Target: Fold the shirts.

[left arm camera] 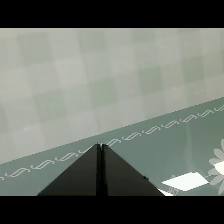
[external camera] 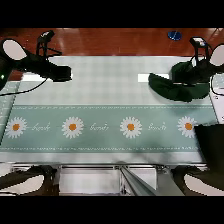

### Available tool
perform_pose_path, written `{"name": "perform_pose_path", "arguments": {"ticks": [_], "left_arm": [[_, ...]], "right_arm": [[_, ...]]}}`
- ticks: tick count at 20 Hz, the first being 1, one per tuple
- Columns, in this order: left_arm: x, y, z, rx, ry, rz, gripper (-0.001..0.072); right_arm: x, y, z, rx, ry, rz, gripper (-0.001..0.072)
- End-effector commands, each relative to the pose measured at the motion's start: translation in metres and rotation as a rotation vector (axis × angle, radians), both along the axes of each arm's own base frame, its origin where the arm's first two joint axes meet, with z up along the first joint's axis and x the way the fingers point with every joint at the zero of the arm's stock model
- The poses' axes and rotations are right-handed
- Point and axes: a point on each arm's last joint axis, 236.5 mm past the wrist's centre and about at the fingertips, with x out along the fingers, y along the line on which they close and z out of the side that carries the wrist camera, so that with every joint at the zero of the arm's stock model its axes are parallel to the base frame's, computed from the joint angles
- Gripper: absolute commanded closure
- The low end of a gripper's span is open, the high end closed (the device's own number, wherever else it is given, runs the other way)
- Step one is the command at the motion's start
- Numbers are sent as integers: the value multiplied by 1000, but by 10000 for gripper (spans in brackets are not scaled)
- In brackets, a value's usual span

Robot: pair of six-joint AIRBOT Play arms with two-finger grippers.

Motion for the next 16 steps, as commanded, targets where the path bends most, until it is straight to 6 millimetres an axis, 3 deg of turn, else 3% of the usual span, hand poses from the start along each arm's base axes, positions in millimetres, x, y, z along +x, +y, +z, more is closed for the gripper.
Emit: {"name": "perform_pose_path", "arguments": {"ticks": [1, 16], "left_arm": [[0, 1, 0, 1, 0, 1, 687], [0, 1, 0, 1, 0, 1, 686]], "right_arm": [[0, 0, 0, 0, 0, 1, 688], [2, 1, 1, 1, -9, 1, 688]]}}
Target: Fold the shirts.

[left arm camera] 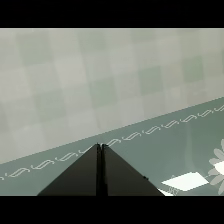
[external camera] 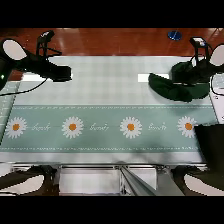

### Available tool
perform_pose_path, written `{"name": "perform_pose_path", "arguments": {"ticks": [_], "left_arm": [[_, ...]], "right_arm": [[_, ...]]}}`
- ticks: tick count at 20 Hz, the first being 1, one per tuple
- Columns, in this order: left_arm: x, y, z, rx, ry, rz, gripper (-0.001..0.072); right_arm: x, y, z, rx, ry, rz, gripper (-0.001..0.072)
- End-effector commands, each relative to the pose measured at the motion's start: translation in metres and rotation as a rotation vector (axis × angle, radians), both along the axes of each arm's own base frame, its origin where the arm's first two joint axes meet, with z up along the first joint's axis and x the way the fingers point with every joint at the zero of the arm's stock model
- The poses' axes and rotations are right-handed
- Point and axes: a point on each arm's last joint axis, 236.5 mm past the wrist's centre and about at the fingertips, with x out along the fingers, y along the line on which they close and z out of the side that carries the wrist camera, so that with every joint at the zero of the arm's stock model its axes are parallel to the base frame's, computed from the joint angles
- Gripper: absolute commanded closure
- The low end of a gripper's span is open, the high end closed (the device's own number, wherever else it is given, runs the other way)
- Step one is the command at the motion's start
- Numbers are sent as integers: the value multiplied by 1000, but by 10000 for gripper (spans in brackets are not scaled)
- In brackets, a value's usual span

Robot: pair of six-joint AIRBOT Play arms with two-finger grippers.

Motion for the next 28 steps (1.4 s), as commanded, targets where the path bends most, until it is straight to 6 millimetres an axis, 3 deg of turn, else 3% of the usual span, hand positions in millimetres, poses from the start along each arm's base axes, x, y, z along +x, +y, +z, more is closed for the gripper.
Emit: {"name": "perform_pose_path", "arguments": {"ticks": [1, 3, 5, 6, 7, 8, 9, 10, 12, 15, 18, 21, 22, 23, 24, 26, 28], "left_arm": [[0, 1, 0, 0, 0, 1, 687], [0, 0, 0, 0, 1, 2, 686], [0, -3, 1, -19, 2, 1, 687], [4, -3, 2, -20, -12, 8, 686], [11, -3, 2, -23, -34, 19, 686], [14, -3, 0, -27, -33, 31, 683], [18, -3, -2, -29, -40, 39, 606], [23, -2, -4, -30, -52, 47, 469], [34, -1, -10, -43, -56, 90, 205], [42, 0, -25, -41, -44, 104, 204], [49, 1, -41, -31, -32, 109, 204], [65, 1, -39, -68, -71, 179, 204], [68, 1, -36, -91, -71, 213, 204], [68, -1, -36, -109, -62, 233, 204], [68, -1, -34, -108, -62, 229, 204], [68, 7, -20, -108, -56, 228, 204], [55, 20, 7, -96, -13, 199, 204]], "right_arm": [[6, 1, 2, 2, -26, 2, 688], [16, 2, 7, 4, -74, 4, 687], [42, -9, 20, -53, -195, 15, 684], [58, -21, 31, -110, -273, 20, 580], [71, -32, 42, -175, -341, 28, 355], [84, -43, 51, -247, -399, 46, 302], [94, -54, 56, -296, -437, 46, 302], [102, -67, 53, -311, -455, 17, 302], [107, -98, 30, -285, -426, -91, 302], [103, -136, -31, -175, -303, -234, 302], [91, -146, -100, -50, -150, -311, 302], [74, -145, -154, -14, -4, -336, 303], [68, -142, -165, -5, 33, -339, 317], [63, -139, -172, 8, 64, -337, 407], [62, -131, -173, 28, 76, -300, 663], [69, -111, -157, 90, 45, -220, 688], [85, -96, -110, 140, -43, -154, 688]]}}
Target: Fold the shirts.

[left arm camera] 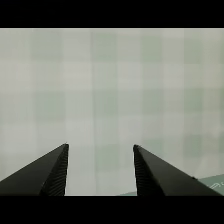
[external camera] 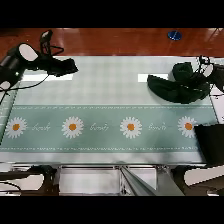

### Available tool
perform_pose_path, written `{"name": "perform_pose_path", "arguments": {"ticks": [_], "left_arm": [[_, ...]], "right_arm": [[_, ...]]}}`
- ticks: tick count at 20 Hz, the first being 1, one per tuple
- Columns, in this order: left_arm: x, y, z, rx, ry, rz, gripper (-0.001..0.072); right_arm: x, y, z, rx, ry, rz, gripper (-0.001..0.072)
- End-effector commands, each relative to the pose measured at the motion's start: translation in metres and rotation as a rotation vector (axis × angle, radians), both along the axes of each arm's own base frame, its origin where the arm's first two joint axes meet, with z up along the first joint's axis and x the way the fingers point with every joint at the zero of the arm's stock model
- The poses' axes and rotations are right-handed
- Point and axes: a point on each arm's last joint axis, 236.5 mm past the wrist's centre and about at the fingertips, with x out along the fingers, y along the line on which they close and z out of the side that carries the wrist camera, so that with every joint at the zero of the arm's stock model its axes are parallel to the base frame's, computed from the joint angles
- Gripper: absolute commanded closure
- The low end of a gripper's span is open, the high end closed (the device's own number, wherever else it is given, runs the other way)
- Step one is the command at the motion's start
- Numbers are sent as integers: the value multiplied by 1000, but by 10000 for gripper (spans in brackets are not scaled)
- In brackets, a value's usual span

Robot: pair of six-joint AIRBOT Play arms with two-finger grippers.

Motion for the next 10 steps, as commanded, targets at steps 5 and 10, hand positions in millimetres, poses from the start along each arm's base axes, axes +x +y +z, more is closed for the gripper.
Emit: {"name": "perform_pose_path", "arguments": {"ticks": [5, 10], "left_arm": [[-76, 74, 63, 75, 152, 16, 204], [-134, 64, 108, 81, -119, 46, 204]], "right_arm": [[45, 67, 254, 125, -557, 222, 689], [-17, 142, 457, 101, -935, 435, 689]]}}
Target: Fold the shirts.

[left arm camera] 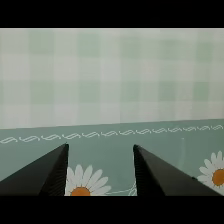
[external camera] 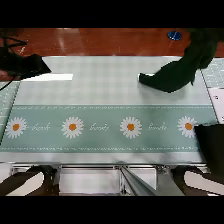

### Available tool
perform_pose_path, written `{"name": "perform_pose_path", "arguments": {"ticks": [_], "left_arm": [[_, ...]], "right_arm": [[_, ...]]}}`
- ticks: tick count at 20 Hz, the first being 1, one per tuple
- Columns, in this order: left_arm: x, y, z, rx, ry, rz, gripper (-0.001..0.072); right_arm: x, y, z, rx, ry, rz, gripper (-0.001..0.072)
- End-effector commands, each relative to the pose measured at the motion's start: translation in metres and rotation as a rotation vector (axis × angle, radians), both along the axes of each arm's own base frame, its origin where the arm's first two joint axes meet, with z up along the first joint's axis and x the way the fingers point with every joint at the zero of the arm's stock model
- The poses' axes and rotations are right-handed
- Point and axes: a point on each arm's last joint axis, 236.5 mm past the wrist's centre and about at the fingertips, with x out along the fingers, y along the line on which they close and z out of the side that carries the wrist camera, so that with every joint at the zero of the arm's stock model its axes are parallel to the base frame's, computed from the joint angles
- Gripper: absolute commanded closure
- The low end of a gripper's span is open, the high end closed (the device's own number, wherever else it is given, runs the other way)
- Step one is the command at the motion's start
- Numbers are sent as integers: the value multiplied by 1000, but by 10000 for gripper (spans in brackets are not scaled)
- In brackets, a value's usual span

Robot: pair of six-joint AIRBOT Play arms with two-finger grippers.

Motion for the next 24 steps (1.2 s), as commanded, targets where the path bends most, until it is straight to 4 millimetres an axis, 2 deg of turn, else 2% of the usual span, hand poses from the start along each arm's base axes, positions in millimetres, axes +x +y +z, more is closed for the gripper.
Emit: {"name": "perform_pose_path", "arguments": {"ticks": [1, 3, 4, 5, 7, 9, 11, 13, 16, 17, 19, 20, 21, 22, 24], "left_arm": [[-44, 0, 23, 10, -200, 35, 204], [-71, 2, 14, 7, -262, 62, 204], [-85, 4, 4, 16, -261, 67, 204], [-96, 5, -5, 19, -253, 72, 204], [-110, 6, -14, 19, -255, 79, 204], [-113, 6, -11, 20, -274, 81, 204], [-113, 7, -8, 20, -287, 83, 204], [-113, 6, -9, 18, -283, 83, 204], [-115, 4, -11, 9, -271, 77, 204], [-116, 3, -12, 8, -264, 75, 204], [-119, 1, -14, 4, -249, 68, 204], [-121, -2, -17, -7, -234, 62, 204], [-128, -8, -22, -27, -198, 46, 204], [-134, -15, -29, -55, -161, 31, 204], [-142, -19, -47, -46, -119, -14, 204]], "right_arm": [[-64, 71, 134, -27, -280, 171, 689], [-100, 115, 175, -23, -376, 274, 689], [-116, 136, 186, -17, -399, 327, 689], [-131, 155, 190, -8, -408, 380, 689], [-153, 191, 177, 6, -345, 489, 689], [-172, 234, 139, 11, -197, 631, 689], [-186, 283, 87, 3, -43, 765, 689], [-192, 330, 18, -16, 121, 838, 689], [-207, 393, -100, -29, 355, 896, 688], [-212, 409, -139, -31, 429, 893, 688], [-222, 436, -197, -22, 550, 889, 687], [-227, 446, -215, 8, 609, 876, 624], [-228, 448, -225, 31, 657, 865, 336], [-221, 438, -228, 11, 670, 859, 301], [-187, 388, -211, -26, 670, 784, 300]]}}
